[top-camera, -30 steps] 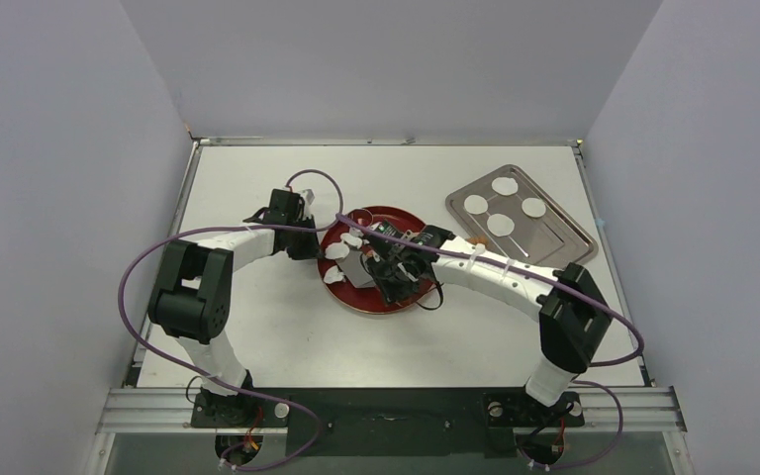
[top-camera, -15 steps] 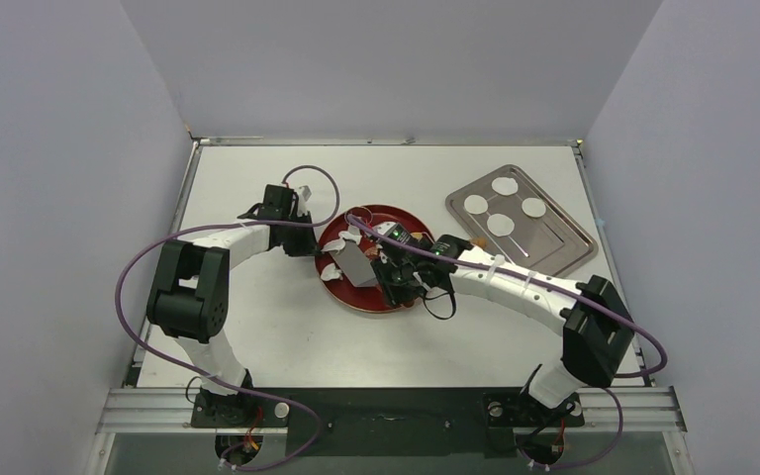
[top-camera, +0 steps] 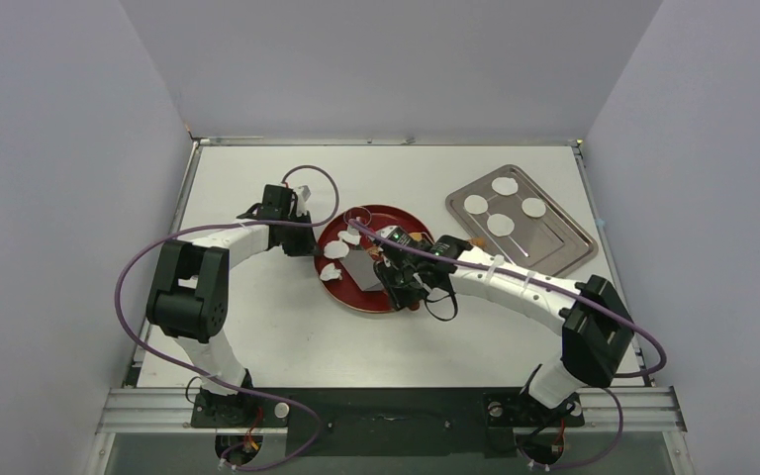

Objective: Roll out the dumpling wrappers from the dough
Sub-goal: Remove the dumpling wrapper from the work surface.

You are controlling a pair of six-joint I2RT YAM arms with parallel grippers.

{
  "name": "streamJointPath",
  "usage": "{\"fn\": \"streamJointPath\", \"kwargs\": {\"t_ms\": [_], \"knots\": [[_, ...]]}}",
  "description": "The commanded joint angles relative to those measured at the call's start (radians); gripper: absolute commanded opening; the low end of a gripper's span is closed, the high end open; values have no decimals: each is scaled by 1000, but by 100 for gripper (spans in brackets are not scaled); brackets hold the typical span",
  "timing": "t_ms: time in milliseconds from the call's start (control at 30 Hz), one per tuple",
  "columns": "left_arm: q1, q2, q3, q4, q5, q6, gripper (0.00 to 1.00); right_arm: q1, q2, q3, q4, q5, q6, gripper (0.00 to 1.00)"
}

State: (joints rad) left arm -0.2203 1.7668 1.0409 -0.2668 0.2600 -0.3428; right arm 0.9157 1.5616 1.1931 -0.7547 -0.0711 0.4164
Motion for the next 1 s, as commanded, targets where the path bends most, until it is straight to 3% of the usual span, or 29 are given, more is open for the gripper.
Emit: {"fn": "streamJointPath", "kwargs": {"t_ms": [0, 600, 967], "knots": [[7, -48, 35, 29, 17, 8, 0, -8, 21, 56, -24, 38, 2, 0], [-7, -39, 7, 55, 12, 3, 0, -4, 172, 231, -26, 59, -6, 0], [-8, -39, 3, 52, 19, 3, 0, 43, 125, 177, 79, 120, -38, 0]]}}
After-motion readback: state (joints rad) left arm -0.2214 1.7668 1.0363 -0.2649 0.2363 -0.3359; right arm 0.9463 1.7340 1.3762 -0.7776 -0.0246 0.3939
